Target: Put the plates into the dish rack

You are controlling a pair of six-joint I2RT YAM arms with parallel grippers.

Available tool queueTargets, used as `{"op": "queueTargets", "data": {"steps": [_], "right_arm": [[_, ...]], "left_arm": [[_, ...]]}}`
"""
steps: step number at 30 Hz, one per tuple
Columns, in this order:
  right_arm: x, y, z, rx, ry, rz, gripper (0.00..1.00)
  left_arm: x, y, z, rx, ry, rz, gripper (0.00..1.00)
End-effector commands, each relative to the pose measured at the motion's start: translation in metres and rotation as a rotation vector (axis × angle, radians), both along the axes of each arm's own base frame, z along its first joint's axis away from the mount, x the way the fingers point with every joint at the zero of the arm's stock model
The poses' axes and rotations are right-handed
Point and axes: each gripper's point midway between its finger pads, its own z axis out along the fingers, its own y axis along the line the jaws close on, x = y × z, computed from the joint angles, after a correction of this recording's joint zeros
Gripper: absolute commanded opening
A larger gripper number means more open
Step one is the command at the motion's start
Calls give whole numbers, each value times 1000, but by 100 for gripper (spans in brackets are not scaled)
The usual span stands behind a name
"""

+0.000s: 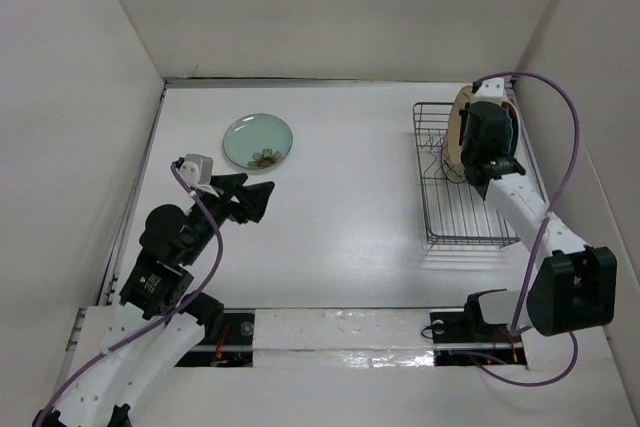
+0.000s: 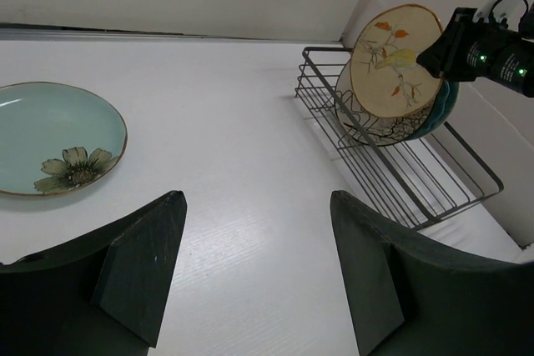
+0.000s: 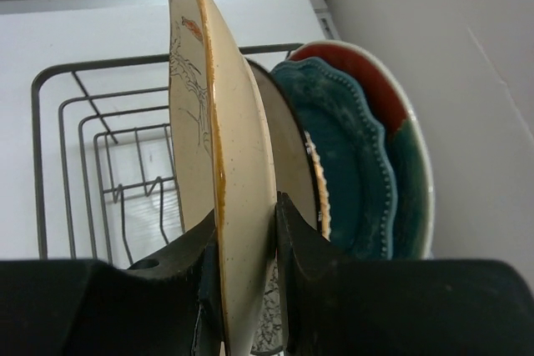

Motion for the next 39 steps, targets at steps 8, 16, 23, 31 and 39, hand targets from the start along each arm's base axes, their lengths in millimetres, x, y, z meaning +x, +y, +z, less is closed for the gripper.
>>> {"op": "queueTargets", "data": {"steps": [8,16,23,31,39], "right_arm": [[10,18,5,100,-143,75,0],[12,38,-28,222,-101,139,37],[2,50,-23,326,-121,134,62],[-43,60,33,462,-287,191,87],[-95,100,61,589,-421,454,65]], "left_arm": [[13,-3,-9,29,23,18,67],[29,-11,-28,32,116,27,42],[44,-23,-38,10,203,25,0],[64,-27,-56,-52,316,95,5],[116,-21,-95,-156,398,316,56]]}}
